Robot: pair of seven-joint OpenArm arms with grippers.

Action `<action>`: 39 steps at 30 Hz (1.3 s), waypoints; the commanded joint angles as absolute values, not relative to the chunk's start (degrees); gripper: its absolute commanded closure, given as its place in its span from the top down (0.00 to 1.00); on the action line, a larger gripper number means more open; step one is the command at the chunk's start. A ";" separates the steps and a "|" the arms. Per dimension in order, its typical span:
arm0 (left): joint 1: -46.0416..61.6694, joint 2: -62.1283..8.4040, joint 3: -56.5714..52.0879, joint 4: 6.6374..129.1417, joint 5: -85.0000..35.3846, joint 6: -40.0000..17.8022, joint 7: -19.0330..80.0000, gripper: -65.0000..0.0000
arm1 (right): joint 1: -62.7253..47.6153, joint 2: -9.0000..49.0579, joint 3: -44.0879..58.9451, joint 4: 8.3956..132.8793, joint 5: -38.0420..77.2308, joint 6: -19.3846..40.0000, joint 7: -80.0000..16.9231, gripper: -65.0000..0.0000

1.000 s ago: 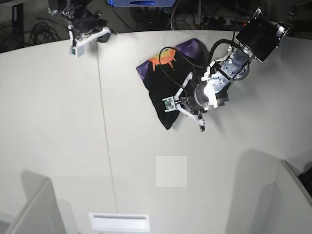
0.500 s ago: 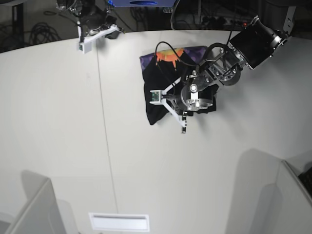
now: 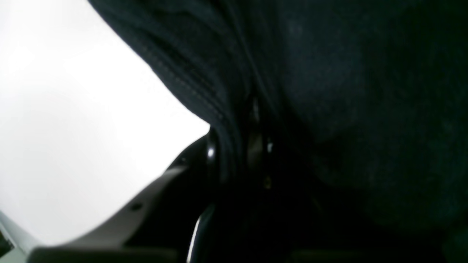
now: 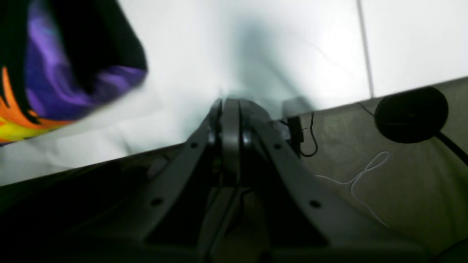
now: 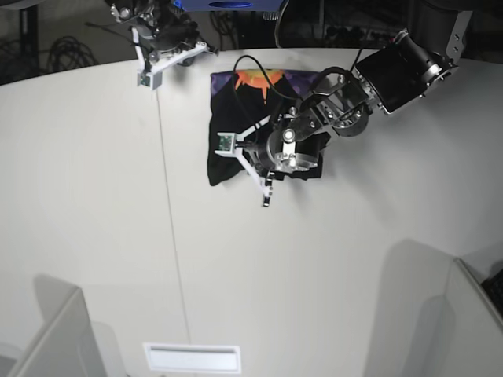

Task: Fold the T-shirt properly
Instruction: 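Grasp the folded shirt with the left gripper and flip it over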

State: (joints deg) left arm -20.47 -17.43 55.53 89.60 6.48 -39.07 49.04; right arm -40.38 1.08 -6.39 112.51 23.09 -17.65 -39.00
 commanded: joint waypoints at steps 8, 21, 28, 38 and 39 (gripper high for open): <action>-20.70 -17.45 55.60 89.63 5.23 -40.00 48.66 0.00 | -39.69 1.27 -6.55 113.27 22.90 -17.98 -38.81 0.00; -20.70 -17.10 55.60 89.54 5.23 -40.00 48.66 0.00 | -39.34 1.27 -6.55 113.27 22.90 -17.98 -38.81 0.00; -20.88 -17.10 55.43 89.54 5.23 -40.00 48.75 0.00 | -39.34 1.27 -6.55 113.27 22.90 -17.98 -38.81 0.00; -24.66 -17.19 55.16 90.07 5.14 -40.00 49.10 0.68 | -39.34 1.27 -6.55 113.27 22.90 -17.98 -38.81 0.00; -25.10 -17.19 55.08 90.15 5.14 -40.00 49.19 0.71 | -39.34 1.27 -6.55 113.27 22.90 -17.98 -38.81 0.00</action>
